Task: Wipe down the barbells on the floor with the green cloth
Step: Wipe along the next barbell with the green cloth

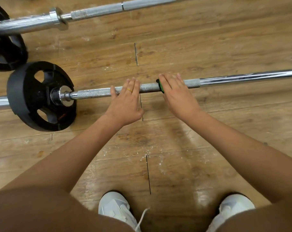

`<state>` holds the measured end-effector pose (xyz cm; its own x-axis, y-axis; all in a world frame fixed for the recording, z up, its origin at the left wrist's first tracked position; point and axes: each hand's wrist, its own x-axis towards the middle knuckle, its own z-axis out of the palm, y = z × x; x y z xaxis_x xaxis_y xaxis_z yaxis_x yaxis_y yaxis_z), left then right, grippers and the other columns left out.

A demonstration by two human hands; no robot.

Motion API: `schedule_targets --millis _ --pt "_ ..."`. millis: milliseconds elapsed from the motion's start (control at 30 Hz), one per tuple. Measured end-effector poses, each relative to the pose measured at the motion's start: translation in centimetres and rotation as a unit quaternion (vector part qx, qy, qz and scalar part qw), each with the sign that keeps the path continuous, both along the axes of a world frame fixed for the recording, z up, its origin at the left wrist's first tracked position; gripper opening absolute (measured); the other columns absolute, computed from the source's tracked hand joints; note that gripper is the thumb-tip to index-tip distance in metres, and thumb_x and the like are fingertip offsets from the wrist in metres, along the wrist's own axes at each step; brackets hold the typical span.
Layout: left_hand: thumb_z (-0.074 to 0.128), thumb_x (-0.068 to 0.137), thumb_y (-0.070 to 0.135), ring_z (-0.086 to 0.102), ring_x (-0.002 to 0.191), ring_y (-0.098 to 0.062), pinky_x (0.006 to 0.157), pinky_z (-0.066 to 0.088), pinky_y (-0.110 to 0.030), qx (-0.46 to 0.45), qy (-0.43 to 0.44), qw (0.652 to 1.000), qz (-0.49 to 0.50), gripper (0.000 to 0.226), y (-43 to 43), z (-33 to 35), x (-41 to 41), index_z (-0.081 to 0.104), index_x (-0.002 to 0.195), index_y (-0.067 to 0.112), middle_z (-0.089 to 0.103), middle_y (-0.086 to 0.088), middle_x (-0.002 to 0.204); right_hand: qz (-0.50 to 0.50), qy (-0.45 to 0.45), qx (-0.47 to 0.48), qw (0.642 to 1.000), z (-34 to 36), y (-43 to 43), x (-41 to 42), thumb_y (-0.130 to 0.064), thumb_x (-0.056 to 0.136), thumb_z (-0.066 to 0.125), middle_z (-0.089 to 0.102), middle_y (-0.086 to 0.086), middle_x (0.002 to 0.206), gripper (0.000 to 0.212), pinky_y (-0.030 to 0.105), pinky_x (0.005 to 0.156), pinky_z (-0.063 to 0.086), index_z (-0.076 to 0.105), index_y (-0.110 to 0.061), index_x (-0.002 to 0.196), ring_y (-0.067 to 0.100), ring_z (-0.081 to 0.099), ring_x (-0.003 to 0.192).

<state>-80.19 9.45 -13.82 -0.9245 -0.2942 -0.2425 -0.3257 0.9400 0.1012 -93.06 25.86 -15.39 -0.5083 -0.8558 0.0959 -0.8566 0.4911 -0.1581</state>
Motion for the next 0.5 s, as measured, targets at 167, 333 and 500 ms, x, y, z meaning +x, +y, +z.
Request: schedule_targets --millis 167,333,500 --pt "0.058 0.087 0.053 0.004 0.156 -0.026 0.119 0.007 -0.068 -0.012 0.01 1.0 0.011 0.102 0.5 -0.1 0.0 0.002 0.161 0.008 0.007 -0.01 0.169 0.012 0.017 0.042 0.999 1.3 1.7 -2.2 0.006 0.094 0.05 0.032 0.015 0.155 0.068 0.037 0.124 0.003 0.021 -0.002 0.155 0.029 0.031 0.143" --pt "0.057 0.086 0.054 0.003 0.156 -0.027 0.12 0.007 -0.067 -0.012 0.004 1.0 0.014 0.104 1.0 0.1 0.6 0.002 0.16 0.008 0.007 -0.011 0.169 -0.033 0.009 0.056 0.998 1.3 1.6 -1.0 0.011 0.084 0.051 0.03 0.019 0.155 0.077 0.041 0.124 0.005 0.02 0.001 0.154 0.033 0.026 0.147" --pt "0.058 0.087 0.052 -0.001 0.156 -0.024 0.12 0.006 -0.066 -0.004 -0.004 1.0 0.006 0.104 1.2 0.3 1.8 -0.001 0.161 0.009 -0.001 -0.008 0.17 -0.002 -0.015 0.038 0.999 1.0 1.6 -0.2 0.007 0.085 0.055 0.033 0.018 0.155 0.075 0.04 0.124 0.006 0.025 0.0 0.153 0.032 0.028 0.146"
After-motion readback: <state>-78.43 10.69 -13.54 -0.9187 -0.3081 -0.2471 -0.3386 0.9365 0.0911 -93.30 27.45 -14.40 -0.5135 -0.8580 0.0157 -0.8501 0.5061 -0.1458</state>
